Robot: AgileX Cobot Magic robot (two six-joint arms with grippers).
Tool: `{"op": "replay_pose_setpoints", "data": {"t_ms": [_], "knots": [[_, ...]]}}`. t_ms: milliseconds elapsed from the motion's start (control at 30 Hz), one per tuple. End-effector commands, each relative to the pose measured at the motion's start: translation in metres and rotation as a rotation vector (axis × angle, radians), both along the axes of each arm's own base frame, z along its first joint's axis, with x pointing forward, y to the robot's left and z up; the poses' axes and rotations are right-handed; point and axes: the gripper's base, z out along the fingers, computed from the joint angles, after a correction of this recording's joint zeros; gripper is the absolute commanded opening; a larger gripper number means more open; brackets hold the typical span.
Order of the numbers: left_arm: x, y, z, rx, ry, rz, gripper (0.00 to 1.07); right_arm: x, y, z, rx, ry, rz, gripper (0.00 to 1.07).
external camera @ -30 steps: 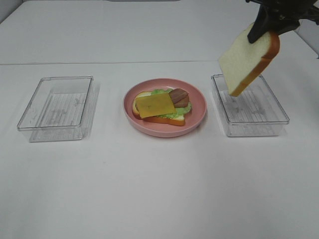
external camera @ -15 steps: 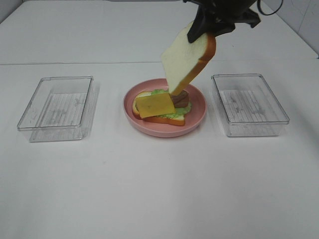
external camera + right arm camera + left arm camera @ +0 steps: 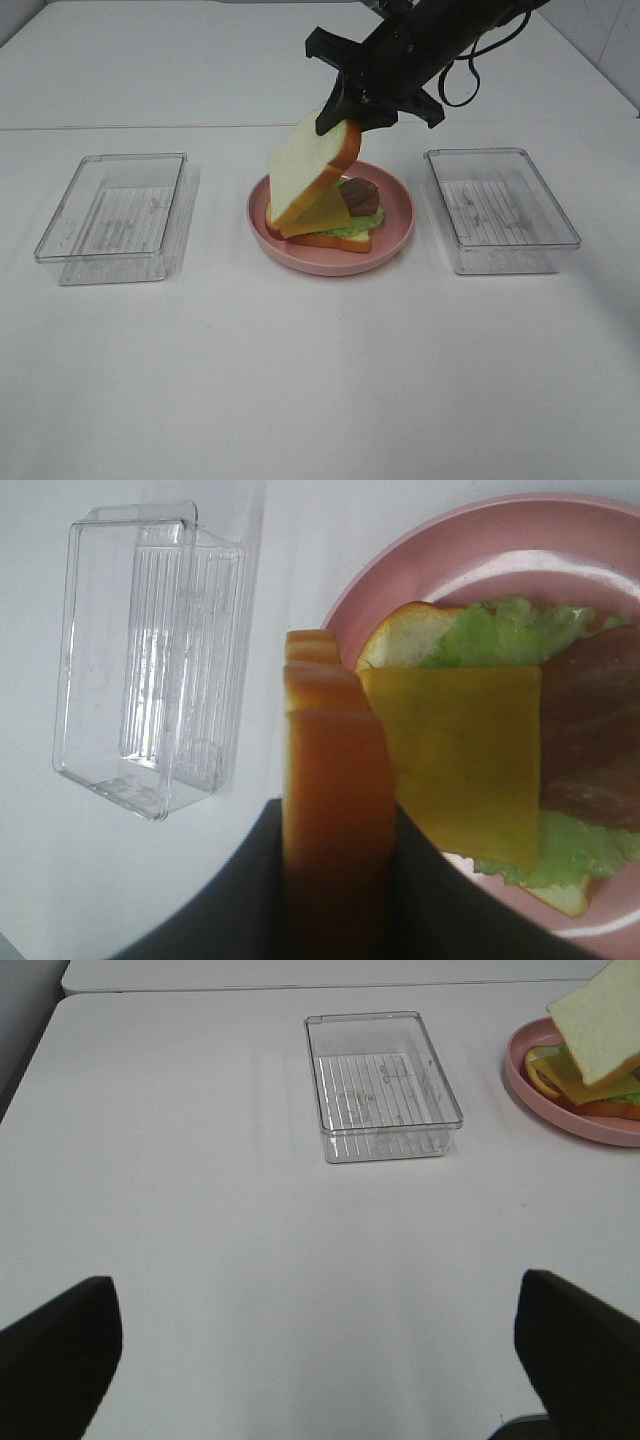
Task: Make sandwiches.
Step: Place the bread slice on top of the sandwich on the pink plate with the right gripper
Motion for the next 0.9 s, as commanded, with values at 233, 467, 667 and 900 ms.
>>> {"op": "replay_pose_setpoints", "data": {"t_ms": [233,467,667,900], "knots": [[-0.001,0.000,0.000,-0.002,-0.009,-0.001,1.00,0.012,0.003,-0.023,0.023,-0.008,-0.068,0.00],[-0.001,0.000,0.000,-0.002,-0.009,-0.001,1.00,0.015,0.000,-0.033,-0.028,-0.023,-0.059,0.00],[-0.001,0.000,0.000,-0.002,-0.009,-0.001,1.00,0.015,-0.002,-0.035,-0.065,-0.039,-0.043,0.08],[-0.001,0.000,0.000,-0.002,-0.009,-0.001,1.00,0.015,-0.004,-0.036,-0.100,-0.054,-0.026,0.67]]}}
